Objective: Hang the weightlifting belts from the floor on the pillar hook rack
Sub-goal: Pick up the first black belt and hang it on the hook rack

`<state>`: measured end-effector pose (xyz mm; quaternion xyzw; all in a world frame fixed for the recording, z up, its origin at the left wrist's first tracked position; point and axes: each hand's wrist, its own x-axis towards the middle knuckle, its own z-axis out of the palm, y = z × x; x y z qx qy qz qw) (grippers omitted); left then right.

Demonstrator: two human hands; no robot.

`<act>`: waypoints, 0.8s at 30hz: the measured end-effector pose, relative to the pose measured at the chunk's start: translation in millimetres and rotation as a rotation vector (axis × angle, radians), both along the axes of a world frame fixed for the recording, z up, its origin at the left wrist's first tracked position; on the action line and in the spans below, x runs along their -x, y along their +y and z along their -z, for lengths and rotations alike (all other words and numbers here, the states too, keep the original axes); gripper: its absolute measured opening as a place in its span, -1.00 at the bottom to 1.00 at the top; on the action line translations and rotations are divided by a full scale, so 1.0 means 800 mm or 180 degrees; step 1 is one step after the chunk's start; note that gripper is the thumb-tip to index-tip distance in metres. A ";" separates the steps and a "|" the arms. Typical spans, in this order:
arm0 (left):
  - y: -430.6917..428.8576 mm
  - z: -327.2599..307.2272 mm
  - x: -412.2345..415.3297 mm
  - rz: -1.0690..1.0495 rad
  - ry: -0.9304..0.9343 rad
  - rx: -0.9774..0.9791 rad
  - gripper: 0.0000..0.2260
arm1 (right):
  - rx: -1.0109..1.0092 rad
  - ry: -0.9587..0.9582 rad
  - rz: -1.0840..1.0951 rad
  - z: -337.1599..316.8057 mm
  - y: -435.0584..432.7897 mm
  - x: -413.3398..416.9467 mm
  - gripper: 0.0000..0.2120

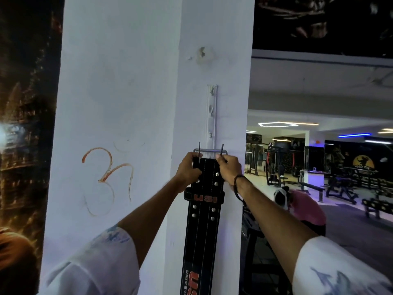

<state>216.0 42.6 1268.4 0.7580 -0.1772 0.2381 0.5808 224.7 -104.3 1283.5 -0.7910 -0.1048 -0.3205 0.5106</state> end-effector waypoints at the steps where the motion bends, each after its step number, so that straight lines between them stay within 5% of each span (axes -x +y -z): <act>1: 0.001 0.003 -0.008 -0.0006 0.0026 0.0010 -0.50 | 0.0014 0.0077 -0.0006 0.000 0.000 -0.008 -0.61; 10: 0.014 0.042 -0.034 0.0089 -0.0056 -0.0073 -0.52 | -0.0042 0.0202 -0.0059 0.029 0.003 -0.034 -0.57; 14: 0.013 0.045 -0.041 -0.0137 -0.0032 0.0247 -0.78 | -0.0148 0.0365 -0.0088 0.021 0.002 -0.030 -0.62; 17: 0.010 0.045 -0.051 -0.0671 -0.0149 0.0164 -0.59 | -0.0079 0.0449 0.0108 0.016 0.003 -0.032 -0.60; 24: -0.002 0.020 -0.038 -0.1468 0.0034 -0.0245 -0.57 | 0.0006 0.0614 0.0309 0.012 0.007 -0.026 -0.67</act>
